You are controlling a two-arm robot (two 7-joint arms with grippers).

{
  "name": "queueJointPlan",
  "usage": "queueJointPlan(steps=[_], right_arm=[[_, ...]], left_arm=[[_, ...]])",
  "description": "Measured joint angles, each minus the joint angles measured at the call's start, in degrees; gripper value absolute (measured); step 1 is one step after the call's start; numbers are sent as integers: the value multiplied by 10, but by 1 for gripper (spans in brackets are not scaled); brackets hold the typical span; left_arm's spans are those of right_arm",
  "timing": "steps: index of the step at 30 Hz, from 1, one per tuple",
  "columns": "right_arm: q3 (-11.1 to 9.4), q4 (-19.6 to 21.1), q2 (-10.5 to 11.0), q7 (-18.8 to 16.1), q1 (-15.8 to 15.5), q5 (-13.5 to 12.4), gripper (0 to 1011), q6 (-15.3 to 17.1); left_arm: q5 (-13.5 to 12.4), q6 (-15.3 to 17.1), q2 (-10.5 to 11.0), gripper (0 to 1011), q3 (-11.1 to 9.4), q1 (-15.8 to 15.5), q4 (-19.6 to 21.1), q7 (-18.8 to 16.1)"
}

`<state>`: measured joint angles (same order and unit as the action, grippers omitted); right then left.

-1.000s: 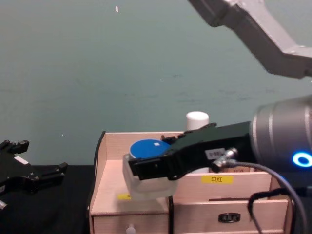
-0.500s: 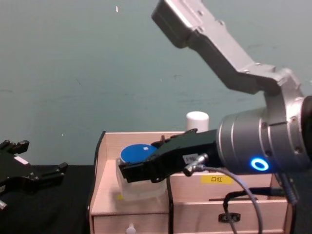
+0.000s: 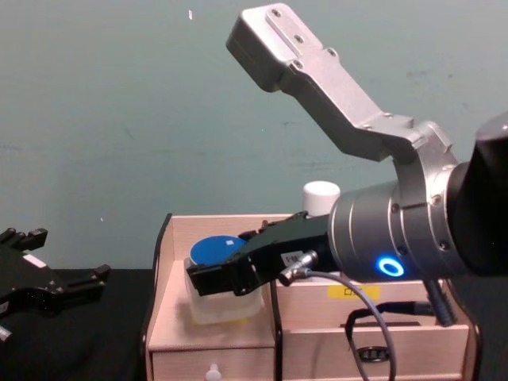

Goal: Pick up the facial cleanser and watermelon frost from the table and place them into the tiered storage box.

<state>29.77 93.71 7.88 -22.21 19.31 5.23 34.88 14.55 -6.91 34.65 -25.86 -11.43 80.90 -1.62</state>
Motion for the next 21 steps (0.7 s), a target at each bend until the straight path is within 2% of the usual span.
queueJointPlan(steps=[12,21], right_arm=[[-8,-25,-13,1,8,14,728,-8],[-8,-24,-12,0,7,14,728,-8]], left_arm=[[0,0,0,1001,0,0,0,0],[0,0,0,1001,0,0,0,0]])
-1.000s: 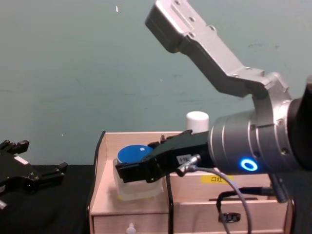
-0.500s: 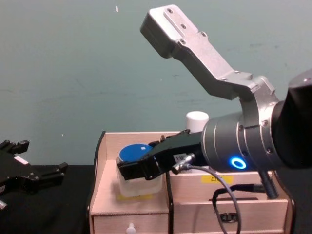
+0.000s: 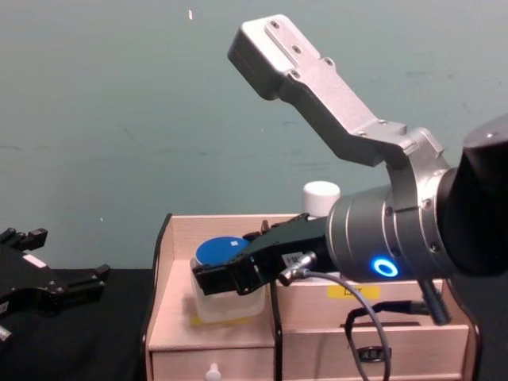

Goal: Pick up the facial cleanser and watermelon frost from the table and place them into the tiered storage box.

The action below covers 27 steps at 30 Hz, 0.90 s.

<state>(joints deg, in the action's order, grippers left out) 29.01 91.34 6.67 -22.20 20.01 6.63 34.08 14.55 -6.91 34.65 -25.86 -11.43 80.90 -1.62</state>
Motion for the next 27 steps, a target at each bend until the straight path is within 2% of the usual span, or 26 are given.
queueJointPlan(steps=[4,6,7,13,20,27], right_arm=[[0,1,0,0,0,0,760,0],[0,1,0,0,0,0,808,0],[0,2,0,0,0,-1,866,0],[0,2,1,0,-1,-1,1000,0],[-7,18,1,0,-11,-1,1002,-10],[-19,71,13,8,-36,0,1002,-35]], left_arm=[[0,0,0,1001,0,0,0,0],[0,0,0,1001,0,0,0,0],[0,0,0,1001,0,0,0,0],[0,0,0,1001,0,0,0,0],[0,0,0,1001,0,0,0,0],[0,0,0,1001,0,0,0,0]])
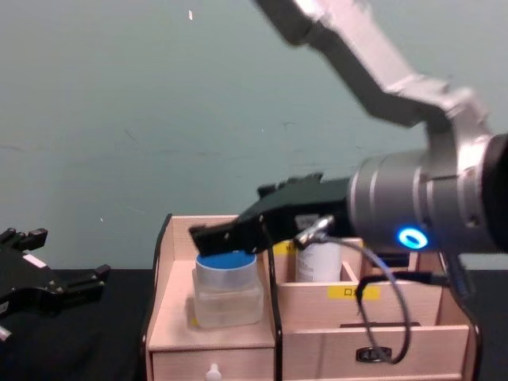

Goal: Pick up the facial cleanser and watermelon frost from the table and place them into the tiered storage box.

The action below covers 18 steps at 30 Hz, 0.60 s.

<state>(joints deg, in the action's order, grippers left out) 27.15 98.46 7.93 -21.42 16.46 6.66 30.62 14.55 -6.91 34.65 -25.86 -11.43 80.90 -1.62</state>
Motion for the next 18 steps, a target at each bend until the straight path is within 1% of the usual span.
queueJointPlan(steps=[2,3,4,5,6,7,8,9,11,12,15,16,17,18], right_arm=[[-5,16,3,7,-9,2,1002,-8],[-13,33,7,16,-19,6,1002,-17],[-16,41,8,21,-24,7,1002,-21],[-25,57,11,29,-33,11,1002,-30],[-25,57,11,29,-33,11,1002,-30],[-35,71,14,38,-42,14,1002,-36],[-40,78,15,42,-47,16,1002,-40],[-52,90,18,52,-56,19,1003,-46],[-66,102,20,60,-65,22,1002,-51],[-80,110,23,67,-73,23,1002,-54],[-102,121,25,75,-84,23,1002,-57],[-117,125,27,81,-93,24,1002,-58],[-123,127,27,83,-96,24,1002,-59],[-135,128,29,88,-102,25,1002,-60]], left_arm=[[0,0,0,1002,0,0,0,0],[0,0,0,1001,0,0,0,0],[0,0,0,1001,0,0,0,0],[0,0,0,1001,0,0,0,0],[0,0,0,1001,0,0,0,0],[0,0,0,1001,0,0,0,0],[0,0,0,1001,0,0,0,0],[0,0,0,1001,0,0,0,0],[0,0,0,1001,0,0,0,0],[0,0,0,1001,0,0,0,0],[0,0,0,1001,0,0,0,0],[0,0,0,1001,0,0,0,0],[0,0,0,1001,0,0,0,0],[0,0,0,1001,0,0,0,0]])
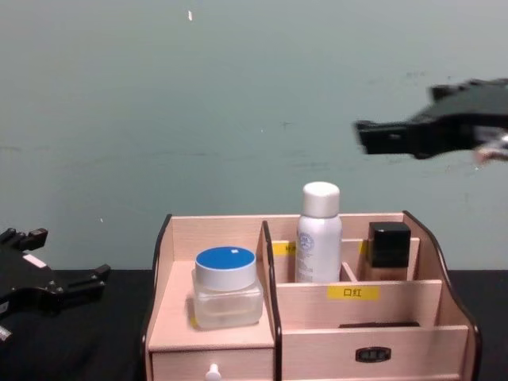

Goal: Pick up the facial cleanser and watermelon frost from the table and place them into the tiered storage box.

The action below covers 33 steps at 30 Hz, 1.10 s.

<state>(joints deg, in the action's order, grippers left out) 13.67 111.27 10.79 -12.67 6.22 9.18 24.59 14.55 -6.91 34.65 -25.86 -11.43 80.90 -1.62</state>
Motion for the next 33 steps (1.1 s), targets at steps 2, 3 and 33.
queueJointPlan(steps=[2,3,33], right_arm=[[-13,0,1,6,-8,2,1002,-3],[-17,0,2,8,-10,3,1002,-4],[-107,-120,-26,39,-22,29,1002,-13]], left_arm=[[0,0,0,1001,0,0,0,0],[0,0,0,1001,0,0,0,0],[0,0,0,1001,0,0,0,0]])
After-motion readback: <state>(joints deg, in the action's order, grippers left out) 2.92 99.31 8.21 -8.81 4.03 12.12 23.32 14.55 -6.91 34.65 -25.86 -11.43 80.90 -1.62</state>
